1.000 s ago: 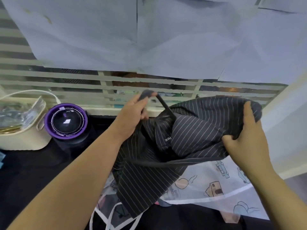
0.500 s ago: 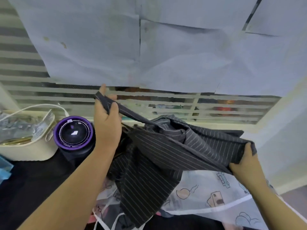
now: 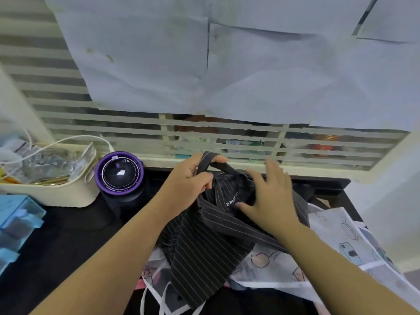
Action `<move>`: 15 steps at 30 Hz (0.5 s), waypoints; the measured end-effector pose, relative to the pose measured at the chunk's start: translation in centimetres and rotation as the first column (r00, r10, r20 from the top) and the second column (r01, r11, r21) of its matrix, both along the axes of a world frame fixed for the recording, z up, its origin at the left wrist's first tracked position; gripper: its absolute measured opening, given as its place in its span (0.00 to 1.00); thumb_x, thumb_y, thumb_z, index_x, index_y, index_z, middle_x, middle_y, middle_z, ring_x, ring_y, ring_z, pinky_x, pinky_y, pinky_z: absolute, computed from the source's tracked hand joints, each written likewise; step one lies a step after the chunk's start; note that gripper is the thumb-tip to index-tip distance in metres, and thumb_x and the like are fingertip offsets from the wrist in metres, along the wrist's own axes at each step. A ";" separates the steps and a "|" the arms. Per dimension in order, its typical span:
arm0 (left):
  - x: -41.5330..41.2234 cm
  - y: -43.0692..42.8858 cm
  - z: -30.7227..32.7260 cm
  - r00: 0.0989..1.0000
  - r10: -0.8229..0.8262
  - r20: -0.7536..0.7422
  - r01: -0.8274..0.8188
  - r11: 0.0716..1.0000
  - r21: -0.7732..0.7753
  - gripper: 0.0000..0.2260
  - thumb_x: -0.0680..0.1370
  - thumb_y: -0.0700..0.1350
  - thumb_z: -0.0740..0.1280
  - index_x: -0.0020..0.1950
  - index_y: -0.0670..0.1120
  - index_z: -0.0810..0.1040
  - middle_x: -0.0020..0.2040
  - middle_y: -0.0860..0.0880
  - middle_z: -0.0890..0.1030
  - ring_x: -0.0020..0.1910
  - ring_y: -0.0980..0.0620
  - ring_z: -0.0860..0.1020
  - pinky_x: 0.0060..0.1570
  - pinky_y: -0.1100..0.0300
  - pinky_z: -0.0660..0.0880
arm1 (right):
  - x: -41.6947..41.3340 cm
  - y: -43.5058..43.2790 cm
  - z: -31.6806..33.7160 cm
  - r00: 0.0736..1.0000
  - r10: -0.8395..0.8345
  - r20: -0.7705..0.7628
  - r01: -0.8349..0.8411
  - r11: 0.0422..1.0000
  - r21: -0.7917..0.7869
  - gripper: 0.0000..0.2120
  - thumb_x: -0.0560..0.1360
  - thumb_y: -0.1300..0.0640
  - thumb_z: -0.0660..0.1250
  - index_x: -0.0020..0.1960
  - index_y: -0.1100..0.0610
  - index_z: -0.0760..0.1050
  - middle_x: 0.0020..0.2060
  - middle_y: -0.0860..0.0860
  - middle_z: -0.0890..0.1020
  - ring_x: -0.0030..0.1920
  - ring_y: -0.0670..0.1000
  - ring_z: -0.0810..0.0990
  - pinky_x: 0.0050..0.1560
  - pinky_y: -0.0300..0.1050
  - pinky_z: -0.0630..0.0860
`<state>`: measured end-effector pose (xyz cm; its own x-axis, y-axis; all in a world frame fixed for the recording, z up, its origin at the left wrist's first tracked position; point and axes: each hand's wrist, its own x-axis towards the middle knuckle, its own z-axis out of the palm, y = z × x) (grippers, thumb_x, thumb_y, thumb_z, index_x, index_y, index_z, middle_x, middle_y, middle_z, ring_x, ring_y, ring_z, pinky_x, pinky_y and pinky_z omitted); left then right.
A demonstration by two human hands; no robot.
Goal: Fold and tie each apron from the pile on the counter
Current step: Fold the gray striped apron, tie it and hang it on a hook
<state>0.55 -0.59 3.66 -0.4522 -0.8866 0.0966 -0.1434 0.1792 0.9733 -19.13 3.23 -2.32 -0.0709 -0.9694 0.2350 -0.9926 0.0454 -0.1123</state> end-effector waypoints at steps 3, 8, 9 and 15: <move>-0.1 0.5 1.4 1.000 -0.021 -0.004 0.020 0.998 -0.066 0.21 0.79 0.33 0.59 0.59 0.58 0.77 0.30 0.51 0.71 0.32 0.49 0.67 0.34 0.61 0.67 | 0.4 -1.8 -0.9 0.992 0.091 -0.089 -0.060 0.950 0.306 0.48 0.68 0.39 0.71 0.77 0.52 0.49 0.74 0.53 0.62 0.75 0.57 0.56 0.74 0.59 0.52; 1.6 -0.1 3.5 0.993 0.116 0.005 -0.113 0.978 -0.177 0.25 0.79 0.33 0.59 0.62 0.64 0.72 0.27 0.58 0.70 0.29 0.53 0.66 0.32 0.63 0.66 | -2.8 -3.2 1.4 0.983 -0.125 0.135 0.079 0.949 0.305 0.06 0.75 0.56 0.62 0.42 0.56 0.74 0.38 0.53 0.79 0.45 0.58 0.78 0.40 0.45 0.72; 2.0 -0.2 3.8 0.991 0.136 0.004 -0.134 0.976 -0.169 0.27 0.79 0.32 0.58 0.64 0.65 0.69 0.27 0.60 0.71 0.28 0.57 0.67 0.31 0.67 0.67 | -3.2 -3.4 2.5 0.957 -0.161 0.242 0.097 0.962 0.255 0.10 0.75 0.57 0.61 0.36 0.57 0.70 0.32 0.53 0.76 0.39 0.58 0.76 0.35 0.45 0.68; 2.2 -0.9 6.5 0.986 0.142 0.089 -0.119 0.967 -0.224 0.39 0.78 0.33 0.61 0.64 0.79 0.54 0.52 0.77 0.69 0.41 0.57 0.77 0.48 0.59 0.79 | -5.7 -4.9 9.8 0.866 -0.193 0.460 0.112 0.974 0.198 0.18 0.81 0.63 0.52 0.32 0.57 0.62 0.41 0.59 0.72 0.43 0.53 0.68 0.42 0.45 0.61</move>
<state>2.76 -1.46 10.21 -0.3513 -0.9016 0.2524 -0.2777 0.3578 0.8916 -24.82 -1.63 7.45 -0.2845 -0.9584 -0.0207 -0.8004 0.2494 -0.5451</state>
